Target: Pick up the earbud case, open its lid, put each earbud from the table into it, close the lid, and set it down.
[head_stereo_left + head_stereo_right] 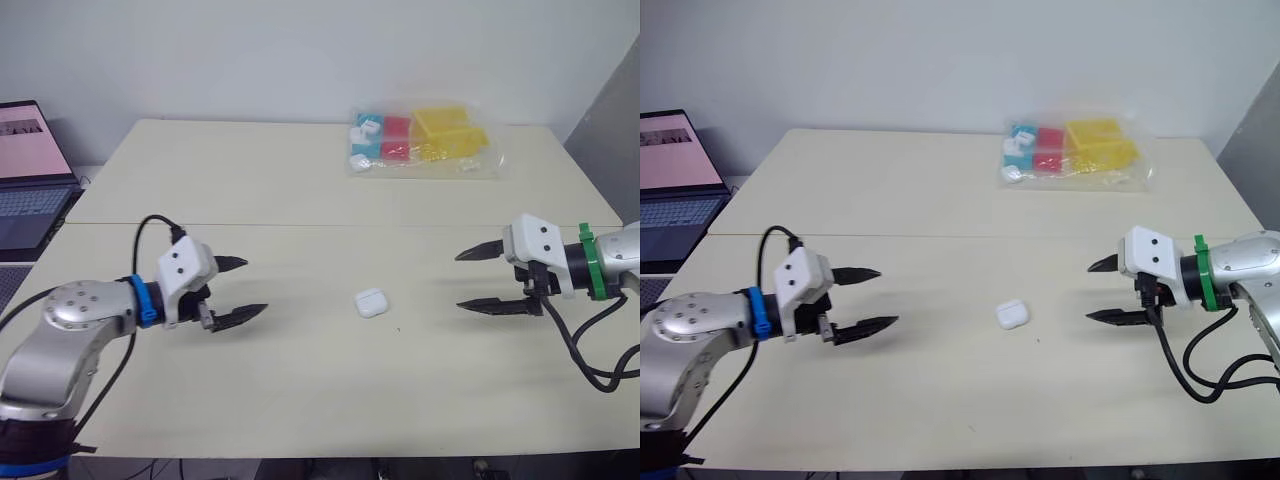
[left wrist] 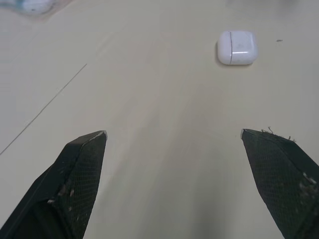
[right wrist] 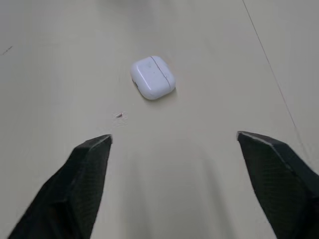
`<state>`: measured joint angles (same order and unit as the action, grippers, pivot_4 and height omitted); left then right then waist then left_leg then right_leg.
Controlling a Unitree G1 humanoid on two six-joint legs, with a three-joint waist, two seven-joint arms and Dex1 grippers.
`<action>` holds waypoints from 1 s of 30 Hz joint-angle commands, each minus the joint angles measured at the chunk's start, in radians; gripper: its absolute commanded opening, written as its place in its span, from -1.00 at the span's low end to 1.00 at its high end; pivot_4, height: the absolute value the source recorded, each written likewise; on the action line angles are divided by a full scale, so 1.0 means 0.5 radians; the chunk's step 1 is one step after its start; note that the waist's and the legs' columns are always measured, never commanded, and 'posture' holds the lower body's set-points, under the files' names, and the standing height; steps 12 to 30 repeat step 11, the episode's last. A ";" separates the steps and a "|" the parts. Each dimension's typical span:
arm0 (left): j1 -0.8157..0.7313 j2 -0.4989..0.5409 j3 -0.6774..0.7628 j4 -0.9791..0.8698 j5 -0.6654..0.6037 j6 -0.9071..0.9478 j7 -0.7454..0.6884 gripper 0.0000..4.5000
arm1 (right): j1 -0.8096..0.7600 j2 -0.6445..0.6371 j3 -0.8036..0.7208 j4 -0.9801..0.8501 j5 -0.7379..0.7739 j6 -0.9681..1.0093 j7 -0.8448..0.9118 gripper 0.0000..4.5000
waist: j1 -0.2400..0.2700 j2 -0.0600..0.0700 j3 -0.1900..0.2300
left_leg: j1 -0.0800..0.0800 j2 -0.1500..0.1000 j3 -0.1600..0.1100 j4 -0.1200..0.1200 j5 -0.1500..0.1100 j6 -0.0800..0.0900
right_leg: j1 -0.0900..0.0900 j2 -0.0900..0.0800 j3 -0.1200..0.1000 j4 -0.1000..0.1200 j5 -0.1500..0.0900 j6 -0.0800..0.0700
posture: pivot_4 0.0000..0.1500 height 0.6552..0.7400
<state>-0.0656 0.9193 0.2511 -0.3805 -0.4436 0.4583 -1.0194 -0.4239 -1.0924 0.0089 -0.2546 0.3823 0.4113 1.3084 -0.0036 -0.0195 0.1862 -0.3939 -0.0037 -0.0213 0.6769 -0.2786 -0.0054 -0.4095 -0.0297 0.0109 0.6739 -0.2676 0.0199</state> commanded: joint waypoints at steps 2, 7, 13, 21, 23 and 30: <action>0.090 0.006 0.043 -0.169 0.000 -0.023 0.041 1.00 | -0.048 0.012 -0.032 0.023 0.020 -0.151 0.102 0.99 | 0.005 0.000 0.000 | 0.001 0.000 0.000 0.001 0.000 0.000 | 0.001 0.000 0.000 0.000 0.000 0.000 | 1.00 1.00; 0.131 -0.004 0.052 -0.210 0.030 -0.053 0.093 1.00 | -0.066 0.028 -0.044 0.047 0.047 -0.173 0.146 0.99 | 0.004 0.000 0.000 | 0.002 0.000 0.000 0.001 0.000 0.000 | 0.001 0.000 -0.001 0.002 0.000 0.000 | 1.00 1.00; 0.142 0.037 0.081 -0.192 -0.055 0.040 0.040 1.00 | -0.072 0.028 -0.048 0.076 0.048 -0.189 0.179 0.99 | 0.004 0.000 0.000 | 0.001 0.000 0.000 0.001 0.000 0.000 | 0.001 0.000 -0.001 0.002 0.000 0.000 | 1.00 1.00; 0.142 0.037 0.081 -0.192 -0.055 0.040 0.040 1.00 | -0.072 0.028 -0.048 0.076 0.048 -0.189 0.179 0.99 | 0.004 0.000 0.000 | 0.001 0.000 0.000 0.001 0.000 0.000 | 0.001 0.000 -0.001 0.002 0.000 0.000 | 1.00 1.00; 0.142 0.037 0.081 -0.192 -0.055 0.040 0.040 1.00 | -0.072 0.028 -0.048 0.076 0.048 -0.189 0.179 0.99 | 0.004 0.000 0.000 | 0.001 0.000 0.000 0.001 0.000 0.000 | 0.001 0.000 -0.001 0.002 0.000 0.000 | 1.00 1.00; 0.142 0.037 0.081 -0.192 -0.055 0.040 0.040 1.00 | -0.072 0.028 -0.048 0.076 0.048 -0.189 0.179 0.99 | 0.004 0.000 0.000 | 0.001 0.000 0.000 0.001 0.000 0.000 | 0.001 0.000 -0.001 0.002 0.000 0.000 | 1.00 1.00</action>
